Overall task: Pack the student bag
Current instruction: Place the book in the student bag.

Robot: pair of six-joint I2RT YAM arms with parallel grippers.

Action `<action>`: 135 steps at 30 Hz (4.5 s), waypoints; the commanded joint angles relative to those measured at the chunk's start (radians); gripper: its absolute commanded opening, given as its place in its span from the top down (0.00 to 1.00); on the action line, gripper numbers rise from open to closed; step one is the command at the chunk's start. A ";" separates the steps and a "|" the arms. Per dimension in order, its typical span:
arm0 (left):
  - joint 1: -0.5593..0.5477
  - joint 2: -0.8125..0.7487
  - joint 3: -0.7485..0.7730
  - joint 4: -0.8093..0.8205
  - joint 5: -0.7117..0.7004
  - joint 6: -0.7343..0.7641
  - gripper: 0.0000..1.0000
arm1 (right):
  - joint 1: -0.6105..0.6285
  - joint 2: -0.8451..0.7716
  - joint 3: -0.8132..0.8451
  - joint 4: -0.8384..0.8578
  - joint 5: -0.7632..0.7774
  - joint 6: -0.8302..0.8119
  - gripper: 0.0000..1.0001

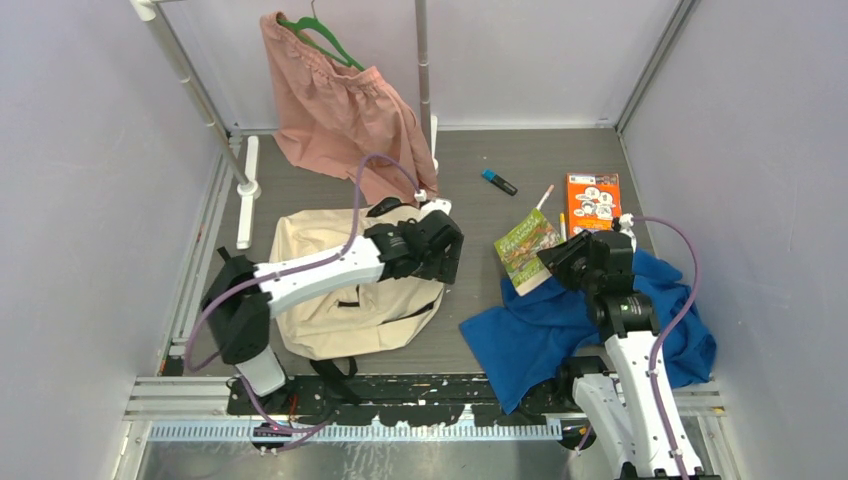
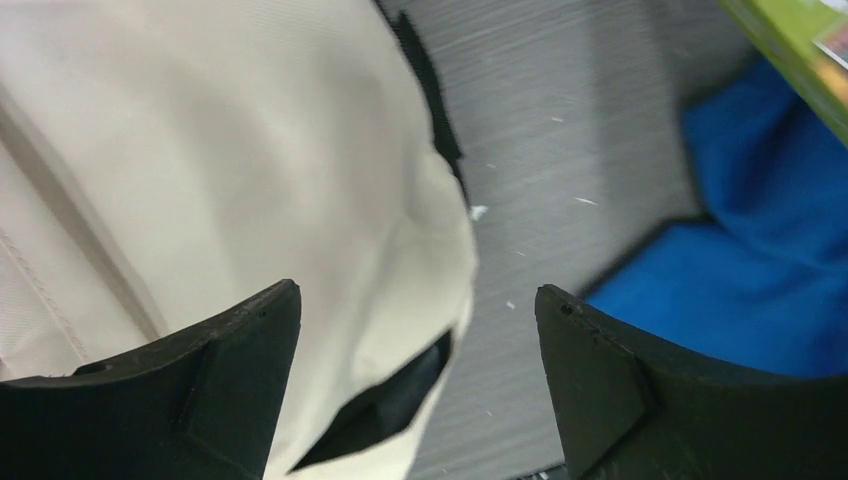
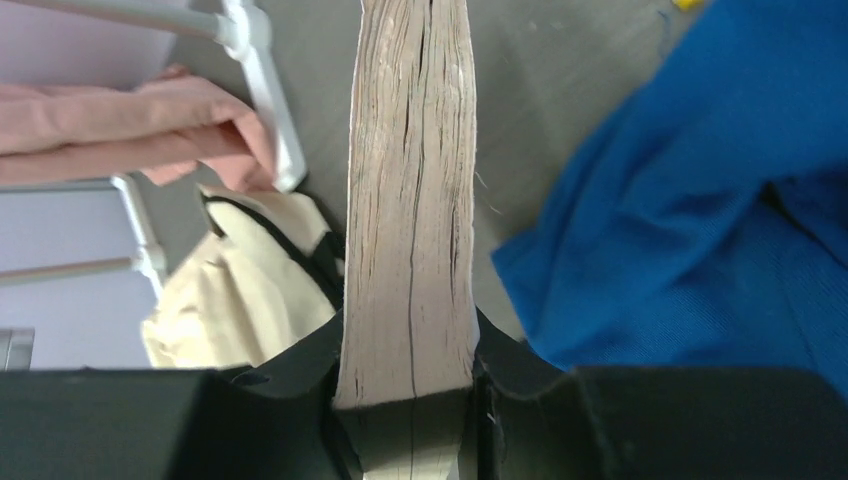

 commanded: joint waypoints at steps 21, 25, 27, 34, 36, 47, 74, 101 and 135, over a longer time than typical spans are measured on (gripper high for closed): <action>0.099 0.143 0.109 -0.031 -0.111 0.026 1.00 | 0.000 -0.028 0.031 0.024 -0.079 -0.060 0.99; 0.099 0.016 0.095 -0.068 -0.065 0.032 1.00 | -0.001 -0.027 0.028 0.049 -0.141 -0.085 0.99; 0.100 -0.087 0.084 -0.094 -0.046 0.045 1.00 | -0.001 -0.024 0.029 0.084 -0.217 -0.107 0.99; 0.285 -0.471 -0.012 -0.055 0.244 0.118 1.00 | 0.002 0.054 0.012 0.346 -0.726 -0.099 0.99; 0.354 -0.524 -0.039 -0.039 0.356 0.117 1.00 | 0.010 0.074 -0.007 0.439 -0.806 -0.041 0.99; 0.405 -0.560 -0.099 0.043 0.502 0.097 1.00 | 0.293 0.196 -0.091 0.688 -0.701 0.134 0.99; 0.427 -0.607 -0.132 0.151 0.687 0.009 1.00 | 0.653 1.221 0.253 1.379 -0.404 0.358 0.99; 0.455 -0.603 -0.167 0.151 0.676 0.040 1.00 | 0.677 0.820 0.470 0.121 0.049 -0.202 0.00; 0.306 -0.500 -0.294 0.142 0.553 0.130 0.05 | -0.330 1.079 0.801 -0.082 0.302 -0.450 0.01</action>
